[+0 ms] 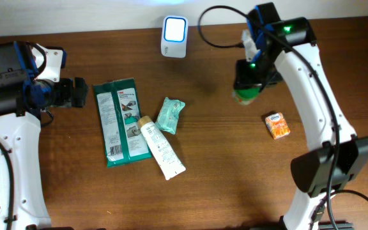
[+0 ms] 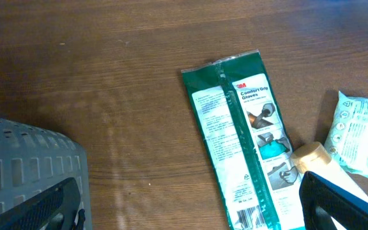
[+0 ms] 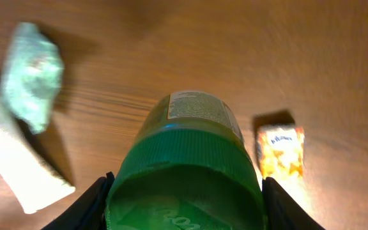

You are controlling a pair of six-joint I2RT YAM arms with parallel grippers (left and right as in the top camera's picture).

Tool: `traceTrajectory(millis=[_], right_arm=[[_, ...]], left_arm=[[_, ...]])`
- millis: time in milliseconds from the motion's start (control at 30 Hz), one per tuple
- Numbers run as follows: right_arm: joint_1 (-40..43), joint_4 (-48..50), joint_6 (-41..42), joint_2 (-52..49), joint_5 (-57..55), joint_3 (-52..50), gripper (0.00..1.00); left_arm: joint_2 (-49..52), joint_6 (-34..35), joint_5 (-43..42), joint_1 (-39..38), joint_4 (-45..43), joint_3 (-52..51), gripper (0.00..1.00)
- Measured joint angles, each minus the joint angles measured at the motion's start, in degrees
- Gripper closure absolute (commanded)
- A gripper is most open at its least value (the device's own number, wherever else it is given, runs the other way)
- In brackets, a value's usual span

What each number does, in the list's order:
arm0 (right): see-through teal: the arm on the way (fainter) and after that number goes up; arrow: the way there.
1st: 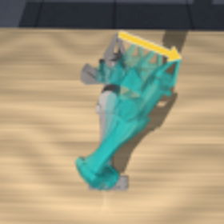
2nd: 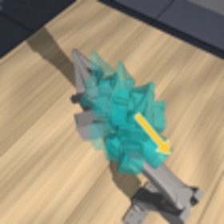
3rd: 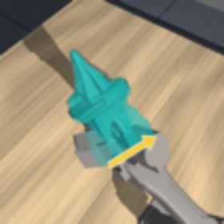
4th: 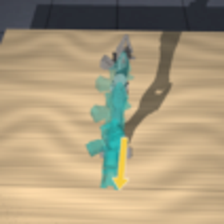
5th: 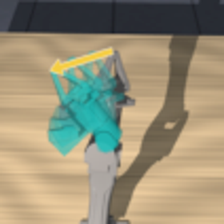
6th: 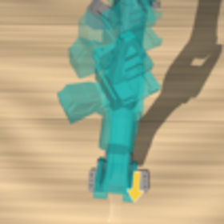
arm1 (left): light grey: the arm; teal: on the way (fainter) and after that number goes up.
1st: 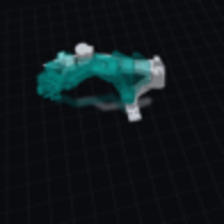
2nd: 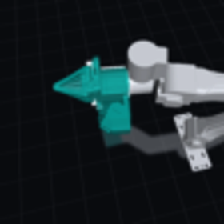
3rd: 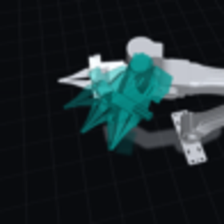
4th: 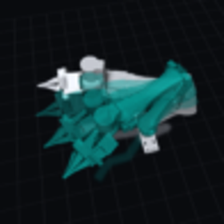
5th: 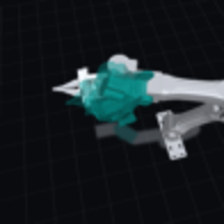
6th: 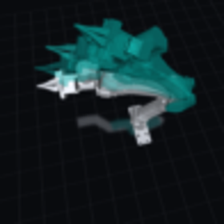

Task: Scan the item barcode
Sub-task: 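Carry the jar right and set it beside the orange packet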

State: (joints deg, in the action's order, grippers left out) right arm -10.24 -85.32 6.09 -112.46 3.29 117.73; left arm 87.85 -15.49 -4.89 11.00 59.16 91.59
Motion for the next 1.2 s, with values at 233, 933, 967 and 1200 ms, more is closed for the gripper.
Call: traceTrajectory(millis=[233,933,967,1200], right_arm=[[11.63,9.14,0.81,-3.56,0.26,-10.34,0.65],[19.91,12.33,3.23,-3.87,-1.95,-18.56,0.22],[19.91,12.33,3.37,-3.87,-1.92,-18.56,0.14],[19.89,8.17,5.81,-3.85,-1.01,-13.73,0.02]], left_arm=[[0.0,0.0,0.0,0.0,-0.02,0.0,0.01],[0.0,0.0,0.0,0.0,0.0,0.0,0.01],[0.0,0.0,0.0,0.0,0.0,0.0,0.01],[0.0,0.0,0.0,0.0,-0.02,0.0,0.01]])
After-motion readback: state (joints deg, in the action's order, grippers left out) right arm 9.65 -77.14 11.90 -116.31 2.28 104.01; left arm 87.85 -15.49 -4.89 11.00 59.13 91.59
